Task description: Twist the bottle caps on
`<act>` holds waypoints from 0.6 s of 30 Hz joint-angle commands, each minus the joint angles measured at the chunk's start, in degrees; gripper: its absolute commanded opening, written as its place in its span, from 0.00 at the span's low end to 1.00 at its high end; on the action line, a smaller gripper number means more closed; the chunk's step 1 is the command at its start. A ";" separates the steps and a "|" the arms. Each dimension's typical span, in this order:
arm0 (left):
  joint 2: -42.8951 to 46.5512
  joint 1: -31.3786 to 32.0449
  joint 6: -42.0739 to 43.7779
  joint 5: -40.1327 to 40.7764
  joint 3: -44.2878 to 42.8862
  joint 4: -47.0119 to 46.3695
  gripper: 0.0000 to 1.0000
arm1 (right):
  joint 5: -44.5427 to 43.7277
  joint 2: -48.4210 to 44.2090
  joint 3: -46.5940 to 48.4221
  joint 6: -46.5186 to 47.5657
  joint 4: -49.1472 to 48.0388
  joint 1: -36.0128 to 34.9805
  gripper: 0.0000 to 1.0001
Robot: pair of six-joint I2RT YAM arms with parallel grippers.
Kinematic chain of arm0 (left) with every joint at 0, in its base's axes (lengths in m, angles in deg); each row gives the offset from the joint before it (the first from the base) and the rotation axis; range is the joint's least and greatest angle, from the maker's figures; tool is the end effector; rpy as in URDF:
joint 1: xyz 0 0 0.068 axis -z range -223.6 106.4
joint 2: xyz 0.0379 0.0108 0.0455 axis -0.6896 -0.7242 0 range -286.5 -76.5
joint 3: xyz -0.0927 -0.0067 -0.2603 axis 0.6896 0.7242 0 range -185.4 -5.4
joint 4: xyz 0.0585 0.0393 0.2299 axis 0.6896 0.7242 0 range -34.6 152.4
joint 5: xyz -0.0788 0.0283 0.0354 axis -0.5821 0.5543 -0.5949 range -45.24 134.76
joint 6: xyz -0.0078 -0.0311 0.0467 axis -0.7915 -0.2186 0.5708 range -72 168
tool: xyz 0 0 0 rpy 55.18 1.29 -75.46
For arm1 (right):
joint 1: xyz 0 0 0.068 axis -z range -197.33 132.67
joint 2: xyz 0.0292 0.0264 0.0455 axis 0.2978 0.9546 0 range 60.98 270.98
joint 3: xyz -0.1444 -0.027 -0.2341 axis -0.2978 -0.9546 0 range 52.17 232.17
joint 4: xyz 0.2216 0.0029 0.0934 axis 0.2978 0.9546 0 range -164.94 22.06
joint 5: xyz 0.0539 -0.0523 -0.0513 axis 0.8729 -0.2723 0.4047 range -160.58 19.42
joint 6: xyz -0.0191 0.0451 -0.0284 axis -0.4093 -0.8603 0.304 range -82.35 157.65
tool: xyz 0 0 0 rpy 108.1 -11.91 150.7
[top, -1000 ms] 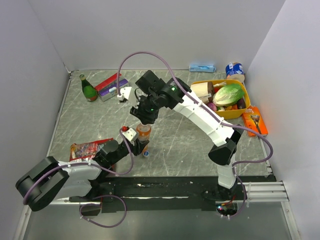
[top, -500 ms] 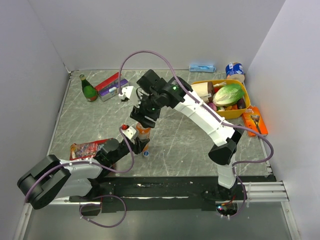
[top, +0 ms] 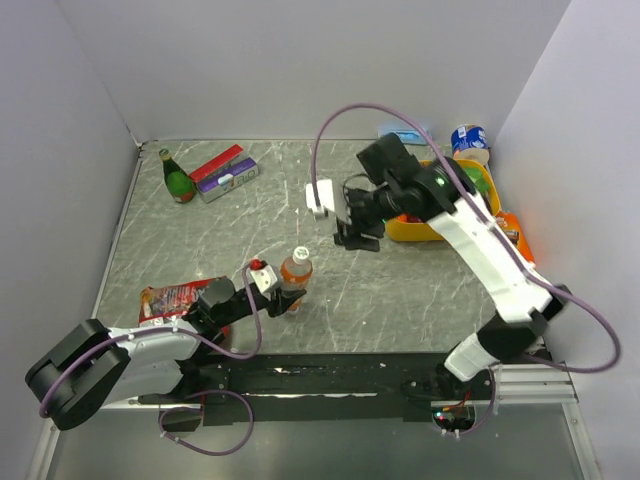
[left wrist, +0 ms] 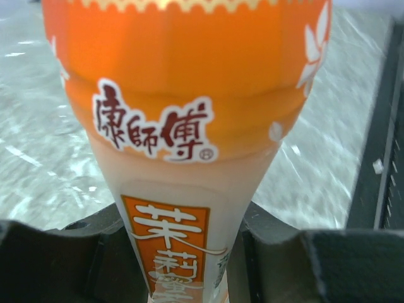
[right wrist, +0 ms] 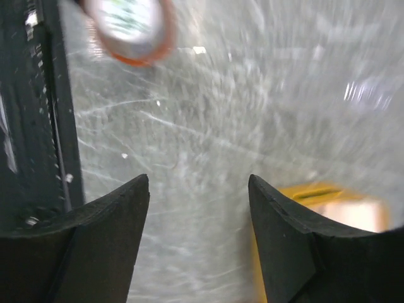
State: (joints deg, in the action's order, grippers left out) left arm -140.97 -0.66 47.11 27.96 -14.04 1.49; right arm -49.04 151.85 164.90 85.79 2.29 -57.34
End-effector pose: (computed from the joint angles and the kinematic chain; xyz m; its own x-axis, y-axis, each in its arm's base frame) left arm 0.1322 -0.1385 0.2010 -0.0379 0.0149 -0.9992 0.8631 0.5045 -0.0252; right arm 0.1984 0.1856 0.4285 0.1439 -0.7837 -0.6042 -0.9751 -0.0082 -0.2217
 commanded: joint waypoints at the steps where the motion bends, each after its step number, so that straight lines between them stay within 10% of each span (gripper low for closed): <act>1: 1.10 -0.14 8.16 -10.27 -1.99 4.94 0.01 | 7.20 -7.37 -2.85 20.48 0.99 -6.47 0.69; 18: 2.07 -0.05 18.64 -17.39 -5.59 13.92 0.01 | 8.17 -9.05 -12.18 30.52 -3.93 -16.68 0.61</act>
State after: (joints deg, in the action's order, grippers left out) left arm -139.66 -0.66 62.93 13.86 -17.26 15.61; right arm -41.94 142.17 151.37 115.34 0.70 -73.29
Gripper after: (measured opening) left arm 0.442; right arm 0.621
